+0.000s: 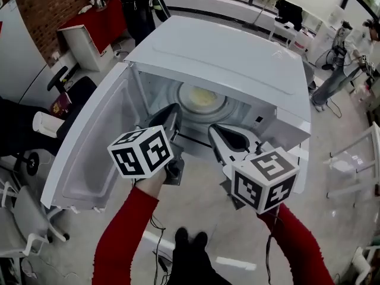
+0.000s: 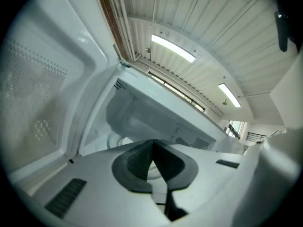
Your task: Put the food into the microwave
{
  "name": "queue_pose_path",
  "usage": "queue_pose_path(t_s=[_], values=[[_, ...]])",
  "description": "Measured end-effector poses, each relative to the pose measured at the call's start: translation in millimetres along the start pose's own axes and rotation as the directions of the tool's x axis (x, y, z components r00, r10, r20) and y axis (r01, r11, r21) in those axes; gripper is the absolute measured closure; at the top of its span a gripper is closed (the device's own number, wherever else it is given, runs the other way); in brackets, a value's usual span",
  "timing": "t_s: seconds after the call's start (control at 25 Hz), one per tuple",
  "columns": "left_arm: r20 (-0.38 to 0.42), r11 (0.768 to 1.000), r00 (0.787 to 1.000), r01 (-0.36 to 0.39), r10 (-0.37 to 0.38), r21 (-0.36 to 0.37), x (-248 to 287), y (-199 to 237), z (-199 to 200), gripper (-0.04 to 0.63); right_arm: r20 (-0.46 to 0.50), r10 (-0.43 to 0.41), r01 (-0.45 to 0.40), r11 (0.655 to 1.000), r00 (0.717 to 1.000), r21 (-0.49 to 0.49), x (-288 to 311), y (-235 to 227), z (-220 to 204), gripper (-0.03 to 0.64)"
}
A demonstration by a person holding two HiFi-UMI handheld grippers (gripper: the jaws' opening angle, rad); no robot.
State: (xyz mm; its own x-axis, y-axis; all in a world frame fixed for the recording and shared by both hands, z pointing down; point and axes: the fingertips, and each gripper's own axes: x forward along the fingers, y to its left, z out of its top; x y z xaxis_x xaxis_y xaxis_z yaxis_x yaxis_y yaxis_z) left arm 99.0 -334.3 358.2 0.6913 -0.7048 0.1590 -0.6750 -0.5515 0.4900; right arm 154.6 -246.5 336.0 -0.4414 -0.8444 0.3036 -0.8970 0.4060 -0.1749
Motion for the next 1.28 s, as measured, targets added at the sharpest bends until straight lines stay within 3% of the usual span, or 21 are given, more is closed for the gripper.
queue_pose_path(t_s=[0.12,0.36,0.52,0.68,0.88,1.08,1.28], values=[[0.013,0.997,0.997,0.077,-0.077,0.005,-27.9,-20.2,1.7,0.586,0.039,0.035,-0.037,0.998,0.999,0.051,-19.0,20.5,2.4,0.603],[0.012,0.979,0.985,0.168,-0.171,0.116,-82.7,-66.4,-2.4,0.586,0.058,0.047,-0.052,0.994,0.997,0.095,-61.6,43.6,-12.9,0.603],[-0.009,0.963,0.984,0.174,-0.176,0.206,-113.6,-92.1,-18.2,0.586,0.065,0.026,-0.032,0.995,0.998,0.094,-97.5,50.4,-18.8,0.603],[-0.064,0.927,0.985,0.172,-0.16,0.332,-138.3,-111.4,-43.8,0.586,0.057,0.005,-0.01,0.995,0.998,0.098,-131.7,60.0,-30.5,0.603],[-0.079,0.887,0.983,0.181,-0.163,0.425,-160.0,-125.1,-59.8,0.586,0.063,-0.036,0.026,0.987,0.997,0.16,-159.8,61.3,-51.4,0.603],[-0.087,0.915,0.985,0.173,-0.151,0.365,-182.9,-127.7,-73.0,0.586,0.065,-0.092,0.078,0.978,0.994,0.194,-180.7,65.3,-72.9,0.603],[-0.073,0.92,0.986,0.165,-0.149,0.357,-203.8,-133.2,-75.9,0.586,0.102,-0.108,0.084,0.972,0.989,0.221,-199.8,69.7,-78.6,0.603]])
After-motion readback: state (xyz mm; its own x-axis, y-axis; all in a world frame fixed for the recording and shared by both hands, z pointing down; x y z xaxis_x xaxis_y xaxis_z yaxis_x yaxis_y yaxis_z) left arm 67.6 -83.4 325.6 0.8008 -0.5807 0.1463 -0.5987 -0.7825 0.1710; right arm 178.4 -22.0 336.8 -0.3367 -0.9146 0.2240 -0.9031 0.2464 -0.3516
